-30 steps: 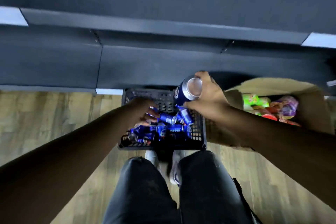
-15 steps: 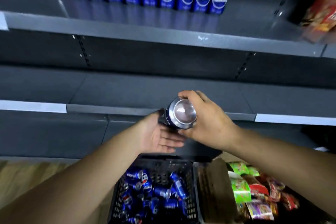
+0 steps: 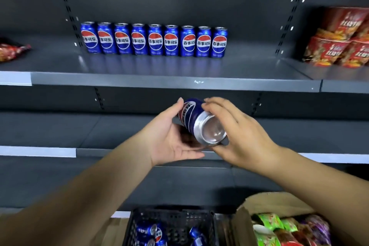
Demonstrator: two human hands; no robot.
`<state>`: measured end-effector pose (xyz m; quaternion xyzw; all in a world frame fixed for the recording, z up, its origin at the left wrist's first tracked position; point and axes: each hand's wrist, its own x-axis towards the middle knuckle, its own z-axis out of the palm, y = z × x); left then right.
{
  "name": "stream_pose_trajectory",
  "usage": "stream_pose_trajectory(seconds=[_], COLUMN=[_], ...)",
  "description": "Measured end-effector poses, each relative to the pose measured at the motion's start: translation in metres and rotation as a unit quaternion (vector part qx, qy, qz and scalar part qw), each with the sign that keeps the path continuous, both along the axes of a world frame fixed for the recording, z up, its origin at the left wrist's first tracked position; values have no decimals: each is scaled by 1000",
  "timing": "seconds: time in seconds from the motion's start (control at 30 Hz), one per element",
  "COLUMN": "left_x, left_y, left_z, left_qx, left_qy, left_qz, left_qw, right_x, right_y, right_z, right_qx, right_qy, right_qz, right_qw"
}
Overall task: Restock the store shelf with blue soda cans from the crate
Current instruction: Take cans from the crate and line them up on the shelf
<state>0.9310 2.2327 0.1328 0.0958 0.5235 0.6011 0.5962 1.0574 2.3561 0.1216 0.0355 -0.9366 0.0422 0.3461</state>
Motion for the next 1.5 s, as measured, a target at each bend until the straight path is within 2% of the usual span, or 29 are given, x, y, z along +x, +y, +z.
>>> stream_pose_trajectory(seconds=[0.17, 0.33, 0.5, 0.6, 0.63, 0.7, 0.77, 0.8, 0.87, 0.9, 1.0, 1.03, 1.1, 1.17, 1.27, 1.5], left_x=[15, 17, 10, 5, 3, 0, -2, -3, -3, -3, 1, 2, 1, -1, 0, 1], left_y=[11, 14, 11, 8, 7, 5, 4, 4, 3, 3, 4, 4, 4, 3, 2, 10], left_z=[10, 20, 25, 32, 33, 34, 33, 33, 34, 35, 38, 38, 37, 35, 36, 39], left_qx=[29, 49, 95, 128, 137, 157, 185, 199, 227, 238, 264, 269, 272, 275, 267, 186], left_qy=[-22, 10, 60, 116, 139, 178, 190, 186, 185, 184, 174, 176, 179, 176, 172, 238], left_qz=[44, 67, 95, 105, 112, 138, 169, 181, 185, 180, 168, 163, 150, 131, 125, 183], left_qw=[998, 997, 989, 979, 974, 962, 949, 945, 938, 937, 934, 933, 933, 936, 940, 935], right_x=[-2, -5, -6, 1, 2, 4, 2, 1, -5, -8, -16, -18, -19, -18, -18, -17], right_y=[12, 13, 7, 0, -4, -14, -23, -25, -21, -19, -16, -16, -18, -20, -22, -35], right_z=[2, 11, 25, 29, 29, 30, 32, 34, 35, 35, 35, 33, 32, 31, 29, 24], right_qx=[81, 97, 107, 55, 14, -132, -327, -431, -606, -664, -759, -774, -785, -789, -795, -762], right_qy=[29, 71, 26, -32, -34, -6, 27, 19, -47, -80, -141, -154, -171, -166, -127, -24], right_qz=[44, 61, 47, 50, 57, 68, 58, 50, 76, 105, 184, 203, 231, 243, 218, 89], right_qw=[995, 991, 993, 997, 998, 989, 943, 901, 790, 736, 608, 580, 548, 539, 551, 640])
